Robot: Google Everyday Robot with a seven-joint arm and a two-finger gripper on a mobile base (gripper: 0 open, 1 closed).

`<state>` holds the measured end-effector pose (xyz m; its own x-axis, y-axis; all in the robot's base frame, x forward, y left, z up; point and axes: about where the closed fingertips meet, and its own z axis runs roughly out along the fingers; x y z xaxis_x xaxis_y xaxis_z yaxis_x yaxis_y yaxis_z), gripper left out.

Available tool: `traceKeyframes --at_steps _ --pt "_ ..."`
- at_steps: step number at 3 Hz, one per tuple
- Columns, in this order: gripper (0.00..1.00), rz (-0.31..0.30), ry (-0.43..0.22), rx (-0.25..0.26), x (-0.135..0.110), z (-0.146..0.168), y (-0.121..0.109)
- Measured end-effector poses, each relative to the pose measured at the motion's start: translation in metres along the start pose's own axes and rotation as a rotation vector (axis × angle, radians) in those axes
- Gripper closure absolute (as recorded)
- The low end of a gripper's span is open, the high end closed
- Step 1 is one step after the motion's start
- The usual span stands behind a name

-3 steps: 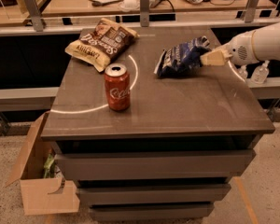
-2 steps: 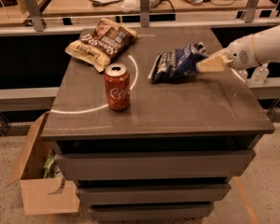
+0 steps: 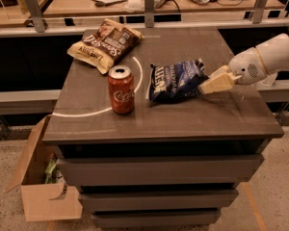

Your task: Move blue chip bag near coke can

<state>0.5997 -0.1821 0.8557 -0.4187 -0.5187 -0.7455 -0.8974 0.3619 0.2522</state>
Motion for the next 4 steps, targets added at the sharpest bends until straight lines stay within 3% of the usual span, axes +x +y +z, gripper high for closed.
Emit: traceKeyframes --at_steps 3,4 --pt "1.00 -0.045 -0.115 0.034 -0.024 0.026 0.028" --pt "0.82 -0.023 -0.129 0.024 -0.025 0.034 0.035"
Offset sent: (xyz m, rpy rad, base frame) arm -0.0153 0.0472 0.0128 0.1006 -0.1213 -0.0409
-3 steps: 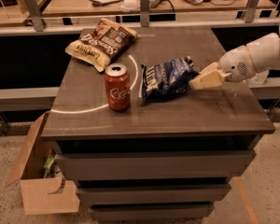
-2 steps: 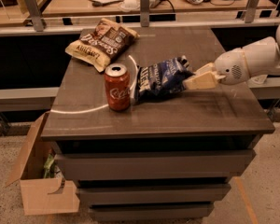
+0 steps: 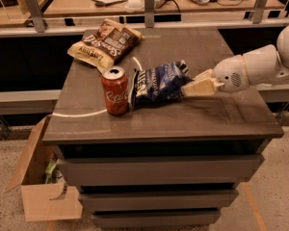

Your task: Move blue chip bag near coke can

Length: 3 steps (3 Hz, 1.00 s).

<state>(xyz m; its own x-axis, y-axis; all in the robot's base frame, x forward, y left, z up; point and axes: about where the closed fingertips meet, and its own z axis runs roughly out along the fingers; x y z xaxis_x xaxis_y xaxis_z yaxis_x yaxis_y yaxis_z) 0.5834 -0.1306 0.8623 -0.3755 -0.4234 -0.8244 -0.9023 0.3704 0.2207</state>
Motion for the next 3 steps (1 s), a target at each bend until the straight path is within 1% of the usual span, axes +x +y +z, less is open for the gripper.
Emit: traceKeyframes --at_steps 2,3 --pt "0.35 0.002 -0.012 0.008 -0.0048 -0.0035 0.0032" --pt "0.04 -0.003 -0.018 0.019 -0.0053 -0.0101 0.0033"
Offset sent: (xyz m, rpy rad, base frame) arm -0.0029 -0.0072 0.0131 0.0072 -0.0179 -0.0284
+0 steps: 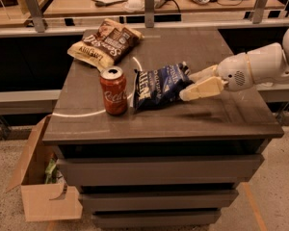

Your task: Move blue chip bag near coke can

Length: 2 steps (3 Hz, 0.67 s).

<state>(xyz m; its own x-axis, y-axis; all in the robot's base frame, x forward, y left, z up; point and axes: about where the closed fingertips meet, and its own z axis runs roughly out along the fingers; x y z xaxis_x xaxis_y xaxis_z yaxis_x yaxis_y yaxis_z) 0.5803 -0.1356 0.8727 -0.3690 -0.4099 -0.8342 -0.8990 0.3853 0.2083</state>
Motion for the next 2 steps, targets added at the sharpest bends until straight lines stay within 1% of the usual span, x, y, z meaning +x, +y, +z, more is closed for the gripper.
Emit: traceKeyframes --at_steps 1,2 --pt "0.00 -0.005 -0.017 0.083 -0.004 -0.026 -0.009" --pt "0.00 -0.043 -0.049 0.200 -0.016 -0.062 -0.020"
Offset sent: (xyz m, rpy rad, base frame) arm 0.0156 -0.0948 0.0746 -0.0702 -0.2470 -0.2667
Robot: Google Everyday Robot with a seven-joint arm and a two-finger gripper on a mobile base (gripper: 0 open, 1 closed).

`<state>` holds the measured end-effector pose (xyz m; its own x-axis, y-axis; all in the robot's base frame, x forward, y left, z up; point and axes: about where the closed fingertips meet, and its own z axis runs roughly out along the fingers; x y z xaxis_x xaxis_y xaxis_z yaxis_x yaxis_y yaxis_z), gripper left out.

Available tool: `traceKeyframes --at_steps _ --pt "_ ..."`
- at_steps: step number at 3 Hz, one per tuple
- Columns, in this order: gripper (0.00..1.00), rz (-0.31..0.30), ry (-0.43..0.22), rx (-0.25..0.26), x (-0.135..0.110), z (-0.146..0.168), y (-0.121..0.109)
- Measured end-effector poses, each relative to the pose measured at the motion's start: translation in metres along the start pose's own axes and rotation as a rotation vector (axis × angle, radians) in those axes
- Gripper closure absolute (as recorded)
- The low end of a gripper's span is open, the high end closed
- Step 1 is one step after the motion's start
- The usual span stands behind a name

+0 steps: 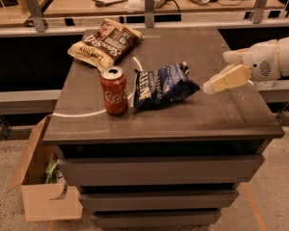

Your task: Move blue chip bag near coke can

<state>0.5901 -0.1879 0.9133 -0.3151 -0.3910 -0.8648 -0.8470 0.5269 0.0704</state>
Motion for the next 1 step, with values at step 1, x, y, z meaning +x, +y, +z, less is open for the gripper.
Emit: traceKeyframes --at_steps 1 --pt "0.00 -0.050 0.005 0.182 -0.0055 -0.0396 -0.0110"
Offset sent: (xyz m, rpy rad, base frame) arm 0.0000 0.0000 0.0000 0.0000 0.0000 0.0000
